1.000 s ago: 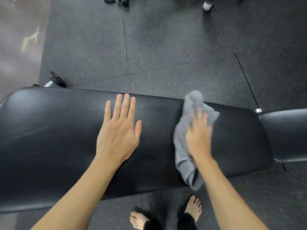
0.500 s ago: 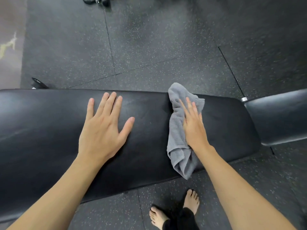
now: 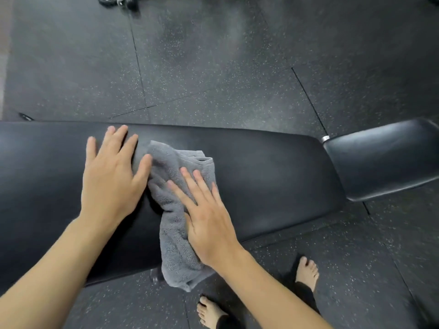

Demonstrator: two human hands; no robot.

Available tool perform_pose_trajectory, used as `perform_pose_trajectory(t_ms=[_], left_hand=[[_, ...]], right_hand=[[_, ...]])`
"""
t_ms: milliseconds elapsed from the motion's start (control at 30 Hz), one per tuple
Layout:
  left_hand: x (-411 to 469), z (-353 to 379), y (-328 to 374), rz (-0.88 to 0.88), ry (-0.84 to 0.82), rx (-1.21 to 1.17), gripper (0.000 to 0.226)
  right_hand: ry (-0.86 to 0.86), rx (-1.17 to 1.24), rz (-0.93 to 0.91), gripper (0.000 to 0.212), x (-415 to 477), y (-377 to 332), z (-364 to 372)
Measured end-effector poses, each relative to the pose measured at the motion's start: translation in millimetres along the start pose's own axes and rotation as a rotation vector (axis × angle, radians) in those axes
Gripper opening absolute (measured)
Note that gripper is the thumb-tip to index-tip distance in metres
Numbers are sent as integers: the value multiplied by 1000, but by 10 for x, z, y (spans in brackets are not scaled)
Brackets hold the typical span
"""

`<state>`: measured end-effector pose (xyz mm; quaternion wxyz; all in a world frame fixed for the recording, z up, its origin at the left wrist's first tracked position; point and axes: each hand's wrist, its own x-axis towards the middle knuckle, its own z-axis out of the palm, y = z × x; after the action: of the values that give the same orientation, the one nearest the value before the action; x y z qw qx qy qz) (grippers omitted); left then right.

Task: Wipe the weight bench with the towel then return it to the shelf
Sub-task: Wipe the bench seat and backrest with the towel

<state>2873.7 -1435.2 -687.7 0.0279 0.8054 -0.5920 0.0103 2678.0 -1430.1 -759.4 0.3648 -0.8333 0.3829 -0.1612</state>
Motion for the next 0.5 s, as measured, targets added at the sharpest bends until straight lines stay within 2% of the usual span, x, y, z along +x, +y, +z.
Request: perform_pose_trajectory(t_ms=[100,233,367,433,500], left_hand=[[16,207,507,29,-31,-93,56],[56,628,1305,108,-83,-148,55],[157,999,1853,105,-129,35,60],[178,1092,1971,91,-154,155,63],[164,1134,2000,88,-158,231,64]], right_hand=[[47,23,121,58,-112,598,-159],[136,33,302,61,-337,1740,-581],[154,83,458,84,-549,2508,-1053],[160,76,502,83,-513,2750,-1147],[136,65,578,70,-388,2939,-1161]])
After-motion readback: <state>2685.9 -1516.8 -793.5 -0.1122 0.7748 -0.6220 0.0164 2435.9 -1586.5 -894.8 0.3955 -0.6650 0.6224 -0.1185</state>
